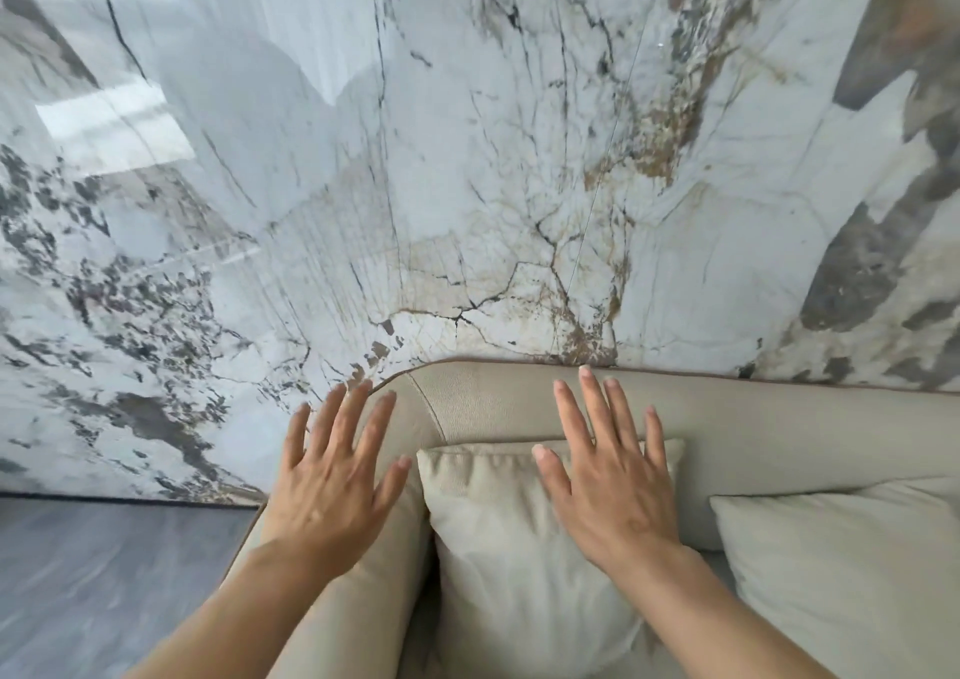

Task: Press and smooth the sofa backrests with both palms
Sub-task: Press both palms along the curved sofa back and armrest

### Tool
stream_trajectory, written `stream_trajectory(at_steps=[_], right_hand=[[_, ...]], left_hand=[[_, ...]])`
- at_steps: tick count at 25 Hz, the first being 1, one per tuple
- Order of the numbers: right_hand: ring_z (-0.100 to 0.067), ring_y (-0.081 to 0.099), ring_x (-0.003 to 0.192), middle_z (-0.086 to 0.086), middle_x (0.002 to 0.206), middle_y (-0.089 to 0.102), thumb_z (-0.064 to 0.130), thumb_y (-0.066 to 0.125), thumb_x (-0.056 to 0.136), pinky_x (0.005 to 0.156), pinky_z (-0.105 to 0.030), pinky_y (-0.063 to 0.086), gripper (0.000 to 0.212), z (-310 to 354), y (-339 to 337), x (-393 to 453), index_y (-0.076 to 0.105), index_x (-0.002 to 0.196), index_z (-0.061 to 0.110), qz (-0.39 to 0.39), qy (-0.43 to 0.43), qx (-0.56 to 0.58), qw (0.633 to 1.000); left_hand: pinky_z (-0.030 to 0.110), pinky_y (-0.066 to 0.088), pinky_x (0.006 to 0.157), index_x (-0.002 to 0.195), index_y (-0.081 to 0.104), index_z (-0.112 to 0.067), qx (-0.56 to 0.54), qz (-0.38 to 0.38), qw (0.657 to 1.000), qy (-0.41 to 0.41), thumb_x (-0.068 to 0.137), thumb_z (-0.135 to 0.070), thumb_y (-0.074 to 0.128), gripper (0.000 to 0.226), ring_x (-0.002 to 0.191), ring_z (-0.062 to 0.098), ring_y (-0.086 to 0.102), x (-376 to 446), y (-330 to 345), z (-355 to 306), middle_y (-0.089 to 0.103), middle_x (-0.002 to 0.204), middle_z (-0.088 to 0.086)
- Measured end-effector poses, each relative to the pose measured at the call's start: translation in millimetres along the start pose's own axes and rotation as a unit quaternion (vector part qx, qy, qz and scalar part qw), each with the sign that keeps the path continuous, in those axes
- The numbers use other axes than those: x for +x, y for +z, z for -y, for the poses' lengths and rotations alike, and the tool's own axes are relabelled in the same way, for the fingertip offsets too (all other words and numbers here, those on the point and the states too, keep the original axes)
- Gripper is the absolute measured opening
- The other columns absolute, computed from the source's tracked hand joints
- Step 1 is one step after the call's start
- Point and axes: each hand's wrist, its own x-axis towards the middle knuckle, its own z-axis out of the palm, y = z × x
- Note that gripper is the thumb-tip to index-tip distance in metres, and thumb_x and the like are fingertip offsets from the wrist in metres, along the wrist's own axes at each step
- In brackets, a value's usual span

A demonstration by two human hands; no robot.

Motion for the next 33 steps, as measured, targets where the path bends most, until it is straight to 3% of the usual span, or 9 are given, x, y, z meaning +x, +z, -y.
stream_trajectory(at_steps=[3,8,13,17,22,26,33], right_hand=[[-0.016,-0.016,0.147,0.007,0.157,-0.023,0.057,0.009,0.095,0.112,-0.042,-0.021,0.063,13.7,-44.6,-12.0,-0.016,0.147,0.032,-0.011,0.023,0.004,1.0],[-0.016,-0.018,0.146,0.007,0.154,-0.026,0.056,0.013,0.094,0.115,-0.046,-0.013,0.066,44.8,-128.6,-27.6,-0.025,0.142,0.032,-0.05,0.067,-0.006,0.996],[-0.018,-0.006,0.149,0.004,0.161,-0.009,0.055,0.015,0.095,0.116,-0.047,-0.007,0.065,59.9,-178.7,-43.3,-0.008,0.15,0.03,-0.091,0.088,0.022,0.992],[-0.023,0.011,0.148,-0.002,0.162,0.011,0.054,0.017,0.092,0.117,-0.053,0.009,0.068,57.3,-189.0,-62.6,0.012,0.153,0.026,-0.099,0.106,0.046,0.988],[-0.024,0.011,0.148,-0.003,0.162,0.011,0.053,0.02,0.091,0.116,-0.054,0.008,0.068,48.8,-188.7,-76.0,0.016,0.152,0.024,-0.103,0.113,0.057,0.987],[-0.025,0.014,0.147,-0.005,0.162,0.014,0.053,0.02,0.09,0.115,-0.056,0.012,0.069,49.3,-191.6,-75.3,0.021,0.152,0.022,-0.114,0.155,0.042,0.98],[-0.02,-0.003,0.149,0.002,0.162,-0.007,0.057,0.009,0.089,0.118,-0.052,0.002,0.07,82.0,-164.2,-43.6,0.005,0.153,0.027,-0.074,0.284,-0.034,0.955]], left_hand=[[0.05,0.011,0.117,0.147,0.034,-0.018,-0.008,-0.021,1.0,-0.005,0.092,-0.056,0.021,0.069,0.143,0.03,0.026,6.3,-50.6,24.2,0.038,0.152,0.01],[0.054,0.011,0.117,0.148,0.031,-0.019,-0.038,-0.063,0.997,-0.005,0.092,-0.057,0.021,0.068,0.144,0.032,0.023,21.6,-143.1,59.3,0.035,0.153,0.011],[0.052,0.009,0.118,0.148,0.031,-0.02,-0.068,-0.041,0.996,-0.028,0.091,-0.061,0.016,0.071,0.144,0.03,0.021,-7.9,-189.1,57.0,0.034,0.154,0.009],[0.053,0.012,0.117,0.148,0.031,-0.021,-0.071,-0.033,0.995,-0.06,0.09,-0.061,0.018,0.071,0.144,0.028,0.021,-45.5,-204.7,49.1,0.035,0.153,0.009],[0.047,0.001,0.119,0.15,0.023,-0.023,-0.057,-0.058,0.995,-0.059,0.089,-0.06,0.016,0.072,0.147,0.026,0.011,-39.8,-221.5,41.2,0.026,0.157,0.006],[0.047,0.0,0.119,0.15,0.021,-0.024,-0.097,-0.06,0.993,-0.028,0.089,-0.061,0.014,0.072,0.147,0.026,0.01,-9.8,-215.7,36.8,0.023,0.158,0.005],[0.049,0.005,0.118,0.148,0.028,-0.021,-0.152,-0.029,0.983,0.101,0.09,-0.056,0.022,0.068,0.145,0.028,0.017,91.9,-146.3,59.9,0.032,0.154,0.008]])
